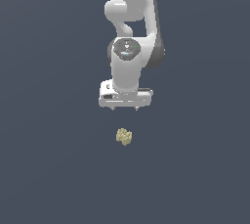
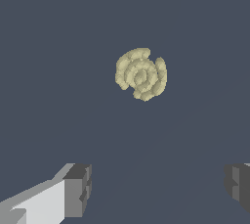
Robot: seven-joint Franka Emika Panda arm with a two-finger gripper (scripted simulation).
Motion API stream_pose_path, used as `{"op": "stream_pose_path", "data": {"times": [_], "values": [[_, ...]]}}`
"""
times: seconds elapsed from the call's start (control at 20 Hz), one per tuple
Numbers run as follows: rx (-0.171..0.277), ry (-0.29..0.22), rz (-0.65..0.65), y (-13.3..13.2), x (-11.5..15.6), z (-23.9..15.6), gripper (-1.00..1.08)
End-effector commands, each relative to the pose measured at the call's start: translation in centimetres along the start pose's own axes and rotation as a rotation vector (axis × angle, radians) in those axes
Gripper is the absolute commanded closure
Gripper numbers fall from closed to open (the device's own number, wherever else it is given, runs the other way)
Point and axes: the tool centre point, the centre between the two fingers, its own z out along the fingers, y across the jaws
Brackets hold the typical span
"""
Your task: Pick up the object and move it to a goal position.
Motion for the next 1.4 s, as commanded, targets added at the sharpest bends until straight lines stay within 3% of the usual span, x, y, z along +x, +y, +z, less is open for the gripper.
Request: {"op": "stream_pose_path", "data": {"times": [0.0, 0.5, 0.95, 1.35], "values": [[0.000, 0.000, 0.000, 0.0, 0.0, 0.0, -0.92], [0.018, 0.001, -0.017, -2.0, -0.1, -0.4, -0.92], [0.016, 0.002, -0.035, -1.9, 0.0, -0.3, -0.92], [0.012, 0.006, -0.137, -1.7, 1.0, 0.3, -0.92]]}}
